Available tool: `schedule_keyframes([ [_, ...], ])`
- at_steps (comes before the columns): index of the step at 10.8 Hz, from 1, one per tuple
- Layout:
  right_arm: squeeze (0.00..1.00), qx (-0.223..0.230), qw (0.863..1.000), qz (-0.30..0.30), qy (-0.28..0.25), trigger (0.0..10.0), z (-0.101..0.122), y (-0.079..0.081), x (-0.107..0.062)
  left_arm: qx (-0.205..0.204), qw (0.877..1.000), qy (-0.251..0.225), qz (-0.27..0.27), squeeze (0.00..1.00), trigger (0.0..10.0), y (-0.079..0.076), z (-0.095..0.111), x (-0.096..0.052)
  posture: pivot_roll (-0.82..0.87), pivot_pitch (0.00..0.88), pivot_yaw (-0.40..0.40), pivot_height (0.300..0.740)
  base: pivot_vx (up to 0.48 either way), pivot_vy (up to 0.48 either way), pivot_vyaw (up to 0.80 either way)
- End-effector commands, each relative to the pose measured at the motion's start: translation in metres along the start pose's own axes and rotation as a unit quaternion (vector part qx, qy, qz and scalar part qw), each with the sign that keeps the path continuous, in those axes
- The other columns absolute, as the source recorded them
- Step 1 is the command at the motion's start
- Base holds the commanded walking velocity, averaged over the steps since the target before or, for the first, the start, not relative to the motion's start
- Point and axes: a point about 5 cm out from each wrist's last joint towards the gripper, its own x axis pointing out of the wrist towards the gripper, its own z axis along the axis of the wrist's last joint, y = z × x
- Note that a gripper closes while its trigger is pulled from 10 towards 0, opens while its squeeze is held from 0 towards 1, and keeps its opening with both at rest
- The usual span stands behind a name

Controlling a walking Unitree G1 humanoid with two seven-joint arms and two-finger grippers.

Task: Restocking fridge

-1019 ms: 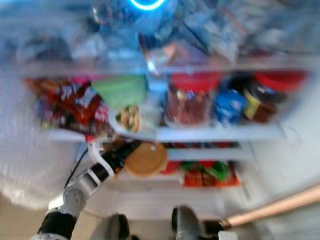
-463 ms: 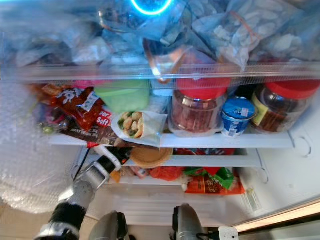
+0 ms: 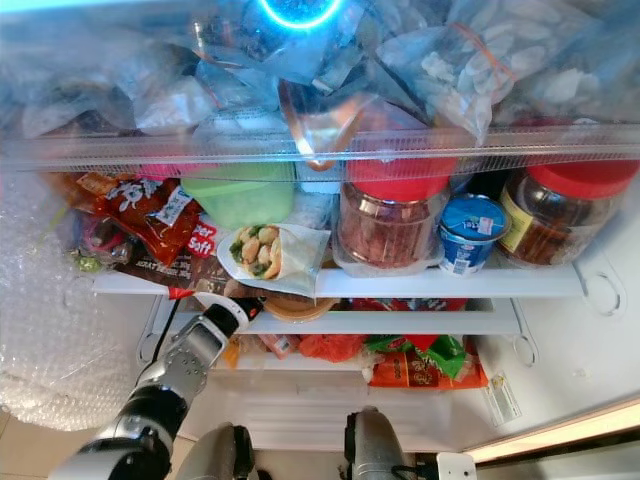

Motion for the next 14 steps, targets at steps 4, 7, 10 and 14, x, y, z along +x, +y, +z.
schedule_keyframes([
  [4,0.0,0.003,1.0,0.011,0.024,10.0,-0.013,0.007,-0.004,-0.001,0.998,0.025,0.058,0.0,10.0,0.023,-0.013,-0.014,-0.11,0.172,0.061,0.645,0.0,0.0,0.0],
  [7,0.0,0.002,1.0,0.011,0.026,10.0,-0.014,0.006,-0.004,0.002,0.998,0.036,0.061,0.0,10.0,0.027,-0.016,-0.018,-0.11,0.177,0.059,0.645,0.0,0.0,0.0],
  [10,0.0,0.002,1.0,0.012,0.027,10.0,-0.014,0.006,-0.004,0.002,0.998,0.037,0.06,0.25,10.0,0.028,-0.016,-0.018,-0.11,0.176,0.059,0.645,0.0,0.0,0.0],
  [14,0.0,0.002,1.0,0.012,0.026,10.0,-0.014,0.007,-0.004,-0.007,0.998,0.032,0.052,1.0,10.0,0.029,-0.016,-0.021,-0.11,0.177,0.061,0.645,0.0,0.0,0.0],
])
